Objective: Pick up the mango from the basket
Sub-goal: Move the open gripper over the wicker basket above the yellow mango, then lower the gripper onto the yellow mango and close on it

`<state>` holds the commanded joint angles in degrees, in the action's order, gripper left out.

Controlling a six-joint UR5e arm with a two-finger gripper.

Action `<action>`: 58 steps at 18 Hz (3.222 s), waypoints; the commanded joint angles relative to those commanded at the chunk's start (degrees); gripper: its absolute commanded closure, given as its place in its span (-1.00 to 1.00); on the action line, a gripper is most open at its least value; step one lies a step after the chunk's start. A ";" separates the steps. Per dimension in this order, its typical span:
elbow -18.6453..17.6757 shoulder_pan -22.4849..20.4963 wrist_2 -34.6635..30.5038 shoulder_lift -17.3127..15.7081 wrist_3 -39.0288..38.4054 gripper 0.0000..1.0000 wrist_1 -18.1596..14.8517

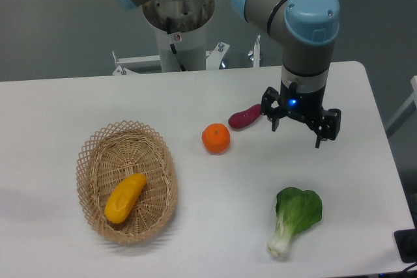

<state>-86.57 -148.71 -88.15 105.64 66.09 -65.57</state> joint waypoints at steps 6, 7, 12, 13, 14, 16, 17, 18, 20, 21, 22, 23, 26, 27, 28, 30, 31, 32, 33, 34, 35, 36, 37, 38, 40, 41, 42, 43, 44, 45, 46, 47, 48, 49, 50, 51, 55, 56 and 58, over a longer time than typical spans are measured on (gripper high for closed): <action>-1.41 0.70 0.00 0.00 -2.62 -1.00 0.97; -1.41 1.49 -0.09 0.09 -3.85 -1.00 0.97; -1.50 6.67 -0.44 0.88 -12.02 -1.00 2.63; -1.50 7.55 -0.35 0.88 -13.69 -1.00 2.72; -1.50 8.52 -0.35 0.88 -15.28 -1.00 2.72; -2.28 10.63 -0.53 0.79 -18.62 -1.00 3.07; -3.16 11.68 -0.44 0.70 -20.20 -1.00 3.95; -4.30 12.91 -0.53 0.62 -21.69 -1.00 5.96; -7.37 16.16 -0.70 0.18 -24.16 -1.00 10.96; -8.60 17.91 -0.70 0.00 -25.13 -1.00 12.90; -9.57 19.58 -0.79 -0.17 -26.01 -1.00 14.05; -10.28 20.91 -0.88 -0.09 -26.71 -1.00 14.32; -12.56 24.68 -0.79 0.53 -29.70 -1.00 14.59; -13.87 25.83 -0.79 0.79 -29.88 -1.00 14.85; -14.93 26.80 -0.88 1.75 -29.97 -1.00 15.11; -15.21 28.29 -0.88 2.81 -30.93 -1.00 15.03; -14.94 28.91 -0.79 3.68 -31.89 -1.00 15.12; -14.68 29.44 -0.79 4.56 -32.69 -1.00 15.12; -14.50 29.97 -0.79 5.44 -33.13 -1.00 15.20; -14.50 30.41 -0.79 5.97 -33.40 -1.00 15.90; -14.59 30.93 -0.88 6.67 -33.57 -1.00 17.04; -14.59 31.46 -0.88 7.38 -33.66 -1.00 18.01; -14.50 31.73 -0.88 8.17 -33.66 -1.00 18.89; -14.50 31.90 -1.05 9.04 -33.75 -1.00 19.42; -14.59 32.52 -2.28 9.75 -33.66 -1.00 19.77; -14.50 32.87 -2.98 10.02 -33.66 -1.00 19.69; -14.50 33.05 -3.42 10.54 -33.75 -1.00 19.77; -14.42 33.05 -3.43 10.72 -33.75 -1.00 19.78; -14.33 33.05 -3.43 11.07 -33.75 -1.00 19.86; -14.07 33.05 -3.51 11.42 -33.75 -1.00 20.39; -13.98 33.13 -3.52 11.77 -33.84 -1.00 21.26; -13.98 33.22 -3.52 12.13 -34.36 -1.00 22.05; -13.98 33.14 -3.52 12.13 -35.06 -1.00 22.15; -13.89 33.14 -3.60 12.30 -35.07 -1.00 22.58; -13.71 33.14 -3.60 12.39 -35.07 -0.97 22.85; -13.54 33.22 -3.60 12.48 -34.98 -0.79 22.85; -13.18 33.14 -3.69 12.66 -34.63 -0.26 23.03; -13.18 33.14 -3.69 12.48 -34.54 -0.23 23.03; -13.10 33.14 -3.69 12.22 -34.54 -0.17 23.03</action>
<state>-99.67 -115.58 -91.85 117.86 31.55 -42.54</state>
